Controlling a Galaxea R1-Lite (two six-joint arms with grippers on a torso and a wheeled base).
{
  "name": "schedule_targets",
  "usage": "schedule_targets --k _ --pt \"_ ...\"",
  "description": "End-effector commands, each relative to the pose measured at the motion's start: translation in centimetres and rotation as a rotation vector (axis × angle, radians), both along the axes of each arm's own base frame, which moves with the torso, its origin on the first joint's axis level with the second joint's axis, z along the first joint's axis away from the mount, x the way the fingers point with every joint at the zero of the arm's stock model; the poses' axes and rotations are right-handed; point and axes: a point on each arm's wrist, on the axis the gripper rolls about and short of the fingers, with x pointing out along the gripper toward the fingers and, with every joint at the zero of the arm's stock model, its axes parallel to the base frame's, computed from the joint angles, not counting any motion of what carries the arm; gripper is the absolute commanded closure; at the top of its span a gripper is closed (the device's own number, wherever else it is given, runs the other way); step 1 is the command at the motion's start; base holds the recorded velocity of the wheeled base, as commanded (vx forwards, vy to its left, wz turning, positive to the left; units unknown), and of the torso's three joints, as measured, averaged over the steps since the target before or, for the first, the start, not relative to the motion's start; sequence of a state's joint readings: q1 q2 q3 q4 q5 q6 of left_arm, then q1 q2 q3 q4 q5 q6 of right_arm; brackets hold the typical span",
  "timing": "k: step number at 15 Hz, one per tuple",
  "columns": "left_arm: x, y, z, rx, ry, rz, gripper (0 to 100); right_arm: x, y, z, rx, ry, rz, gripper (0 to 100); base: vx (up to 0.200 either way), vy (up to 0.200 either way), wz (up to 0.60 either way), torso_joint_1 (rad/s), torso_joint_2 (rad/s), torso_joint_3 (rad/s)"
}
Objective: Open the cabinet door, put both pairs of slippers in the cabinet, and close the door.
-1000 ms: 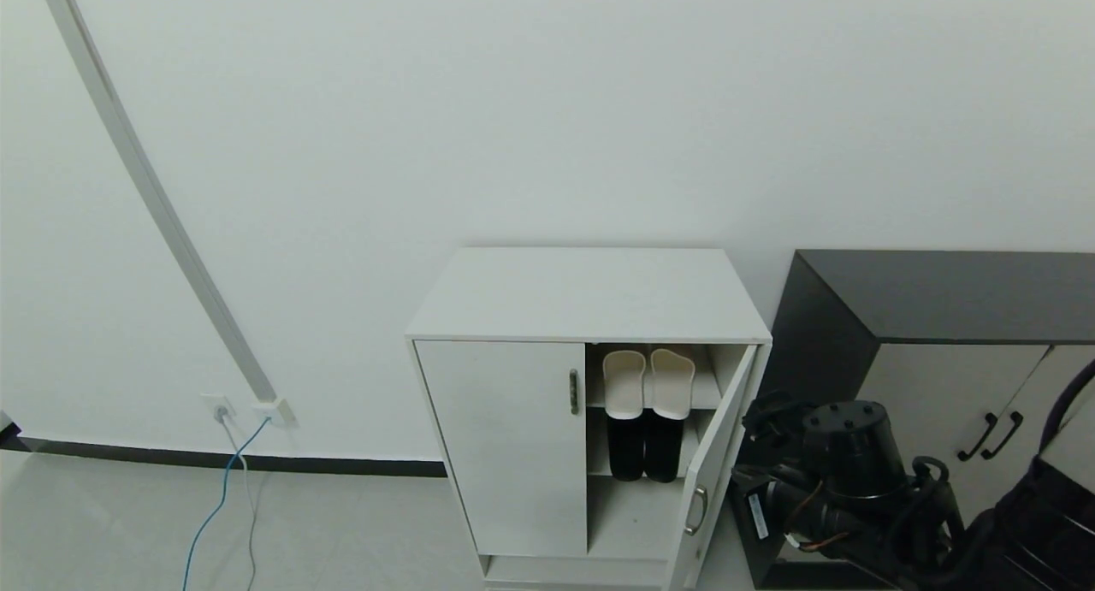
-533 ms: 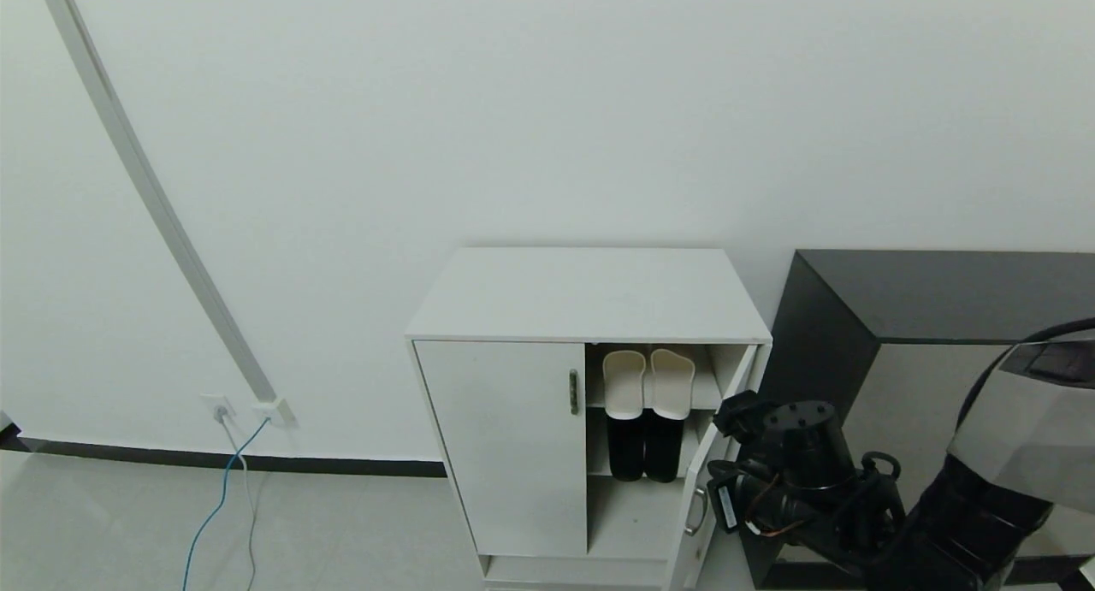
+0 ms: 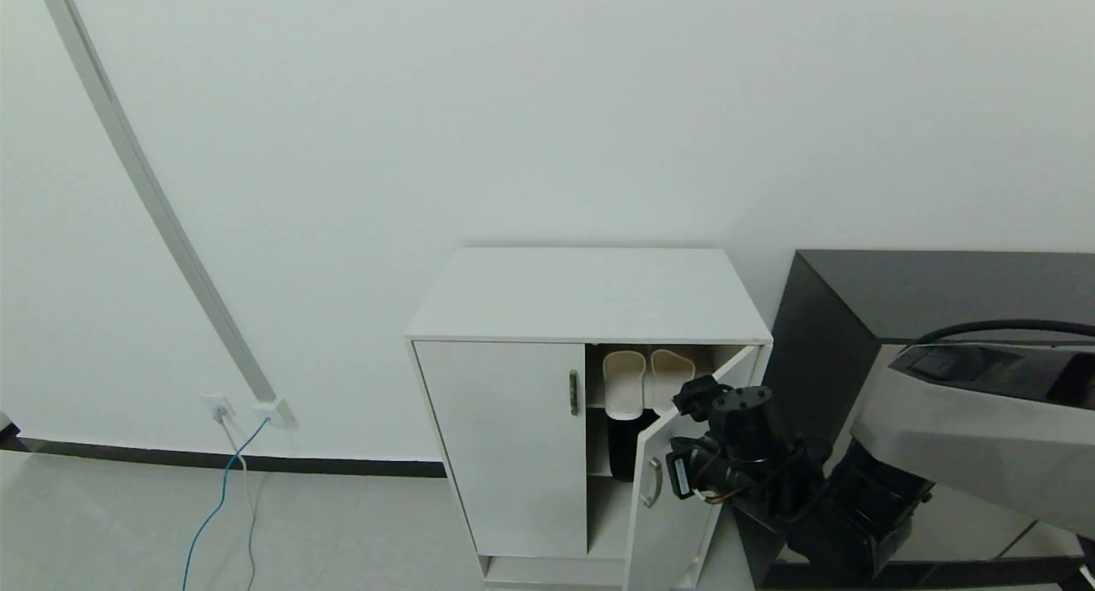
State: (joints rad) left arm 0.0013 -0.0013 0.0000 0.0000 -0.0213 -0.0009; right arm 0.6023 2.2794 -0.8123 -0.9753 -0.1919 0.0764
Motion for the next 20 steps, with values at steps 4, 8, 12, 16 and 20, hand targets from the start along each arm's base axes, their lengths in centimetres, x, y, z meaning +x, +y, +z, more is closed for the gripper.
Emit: schedule_targets --k 4,8,12,16,20 --pt "0.0 0.0 0.0 0.001 0.001 0.0 100 2.8 1.7 -1.9 0.021 -0.028 -0.006 100 0.0 0.0 0.0 0.0 0.0 0.0" --pt "0.0 0.0 0.0 0.001 0.001 0.0 100 4.7 2.2 -2.4 0.056 -0.053 -0.031 100 0.0 0.0 0.0 0.0 0.0 0.0" --pt "0.0 0.0 0.0 -0.001 0.001 0.0 100 6.2 2.2 -2.7 0.077 -0.076 -0.053 100 0.0 0.0 0.0 0.0 0.0 0.0" --pt "0.0 0.0 0.0 -0.001 0.001 0.0 100 7.7 2.3 -2.9 0.099 -0.109 -0.068 100 0.0 0.0 0.0 0.0 0.0 0.0" --pt "0.0 0.0 0.0 -0.001 0.001 0.0 100 8.5 2.2 -2.9 0.112 -0.131 -0.079 100 0.0 0.0 0.0 0.0 0.0 0.0"
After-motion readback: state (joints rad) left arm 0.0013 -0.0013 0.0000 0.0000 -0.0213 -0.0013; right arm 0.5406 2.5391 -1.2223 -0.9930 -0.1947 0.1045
